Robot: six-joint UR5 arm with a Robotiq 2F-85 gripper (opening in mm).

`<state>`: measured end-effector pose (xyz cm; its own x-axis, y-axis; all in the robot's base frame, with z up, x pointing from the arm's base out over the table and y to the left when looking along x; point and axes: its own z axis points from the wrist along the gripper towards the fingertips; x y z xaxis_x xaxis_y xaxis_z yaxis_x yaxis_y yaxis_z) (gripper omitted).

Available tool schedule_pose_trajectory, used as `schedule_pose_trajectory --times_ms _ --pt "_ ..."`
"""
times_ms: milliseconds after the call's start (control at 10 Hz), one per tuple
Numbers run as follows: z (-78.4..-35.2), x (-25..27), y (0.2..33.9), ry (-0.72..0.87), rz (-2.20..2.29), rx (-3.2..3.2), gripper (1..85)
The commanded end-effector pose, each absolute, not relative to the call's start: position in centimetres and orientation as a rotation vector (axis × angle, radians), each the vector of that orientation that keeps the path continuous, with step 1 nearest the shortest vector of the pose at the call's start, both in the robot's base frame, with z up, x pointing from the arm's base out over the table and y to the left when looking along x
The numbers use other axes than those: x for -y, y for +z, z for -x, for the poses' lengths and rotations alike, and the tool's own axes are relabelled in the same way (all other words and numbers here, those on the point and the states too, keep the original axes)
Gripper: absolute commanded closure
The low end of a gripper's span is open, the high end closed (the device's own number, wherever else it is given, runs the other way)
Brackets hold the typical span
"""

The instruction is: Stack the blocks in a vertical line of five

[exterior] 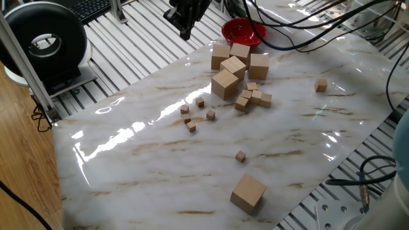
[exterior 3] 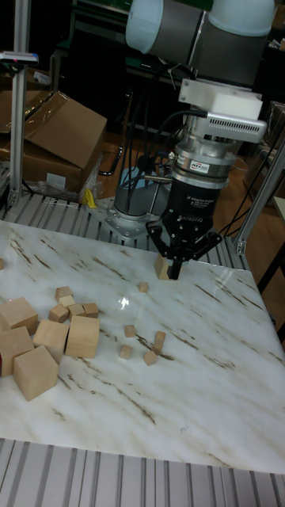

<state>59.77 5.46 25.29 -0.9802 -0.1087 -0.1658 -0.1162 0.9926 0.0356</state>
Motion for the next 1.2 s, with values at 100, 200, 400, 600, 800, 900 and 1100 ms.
schedule_pose_trajectory --times_ms 100,200,400,600,800,900,1100 --pt "-59.6 -4.3 25.3 0.002 0.226 -2.979 84.7" --pt "-59.4 -4.0 25.3 -0.016 0.235 -2.987 84.7" --pt "-59.5 -4.2 25.3 -0.005 0.199 -2.983 84.7" --pt "-59.9 -4.3 25.4 0.006 0.166 -2.969 84.7" --pt "-59.7 -4.2 25.3 -0.001 0.149 -2.979 84.7" --pt "-59.5 -4.5 25.3 0.019 0.136 -2.987 84.7" --pt "-57.9 -6.1 23.8 0.072 0.084 -3.072 84.7"
